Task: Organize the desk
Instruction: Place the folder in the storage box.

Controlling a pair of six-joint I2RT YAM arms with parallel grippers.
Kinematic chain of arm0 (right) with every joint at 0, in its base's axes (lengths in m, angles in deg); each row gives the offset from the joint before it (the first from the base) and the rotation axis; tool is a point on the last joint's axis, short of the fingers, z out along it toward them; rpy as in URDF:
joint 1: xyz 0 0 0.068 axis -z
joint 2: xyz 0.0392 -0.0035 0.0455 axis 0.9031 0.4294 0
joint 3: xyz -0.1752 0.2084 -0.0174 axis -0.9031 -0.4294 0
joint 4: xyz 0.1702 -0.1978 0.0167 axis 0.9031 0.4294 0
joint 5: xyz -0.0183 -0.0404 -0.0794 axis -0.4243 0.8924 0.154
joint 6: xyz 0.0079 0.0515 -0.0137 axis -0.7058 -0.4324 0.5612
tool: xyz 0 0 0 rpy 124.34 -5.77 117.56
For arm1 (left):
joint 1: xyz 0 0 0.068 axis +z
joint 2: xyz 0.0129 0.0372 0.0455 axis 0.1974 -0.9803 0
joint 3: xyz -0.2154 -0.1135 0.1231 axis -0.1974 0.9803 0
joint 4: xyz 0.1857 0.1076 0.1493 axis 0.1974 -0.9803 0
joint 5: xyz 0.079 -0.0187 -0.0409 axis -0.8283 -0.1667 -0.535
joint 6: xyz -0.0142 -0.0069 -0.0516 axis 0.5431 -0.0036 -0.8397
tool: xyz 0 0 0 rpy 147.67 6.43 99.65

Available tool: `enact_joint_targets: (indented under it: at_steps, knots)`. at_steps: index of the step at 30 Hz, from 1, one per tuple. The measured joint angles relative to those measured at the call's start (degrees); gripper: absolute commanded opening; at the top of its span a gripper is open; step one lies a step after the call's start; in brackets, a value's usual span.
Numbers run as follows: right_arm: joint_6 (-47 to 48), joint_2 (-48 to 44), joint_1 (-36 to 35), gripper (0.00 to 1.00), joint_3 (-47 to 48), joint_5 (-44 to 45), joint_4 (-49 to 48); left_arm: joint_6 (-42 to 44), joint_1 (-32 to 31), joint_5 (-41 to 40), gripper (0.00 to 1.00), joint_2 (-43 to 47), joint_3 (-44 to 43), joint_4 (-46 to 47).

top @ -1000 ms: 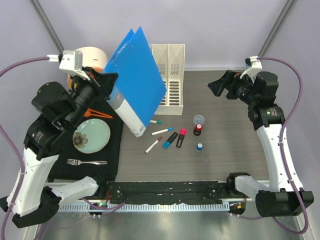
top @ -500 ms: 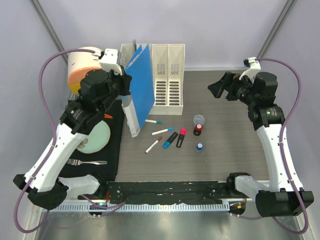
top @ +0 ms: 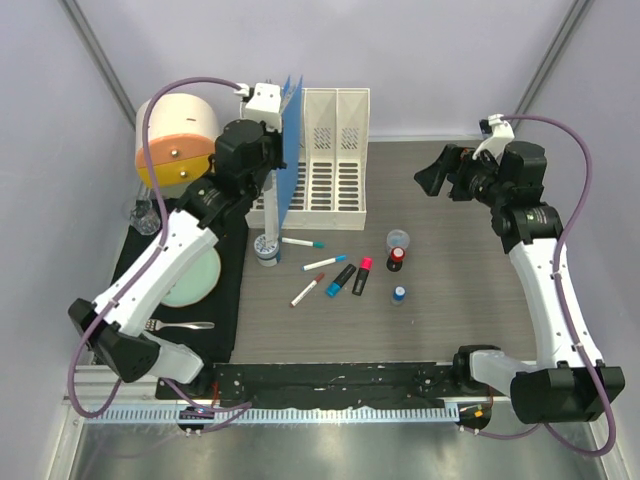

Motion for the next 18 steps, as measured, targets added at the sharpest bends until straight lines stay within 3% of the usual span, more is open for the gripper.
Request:
enact_joint_targets:
  at_steps: [18]
  knots:
    - [1.25, 4.31, 0.02, 0.96, -0.59, 0.09, 0.04, 10.56, 0.00, -3.26, 0.00, -11.69, -1.42, 23.30]
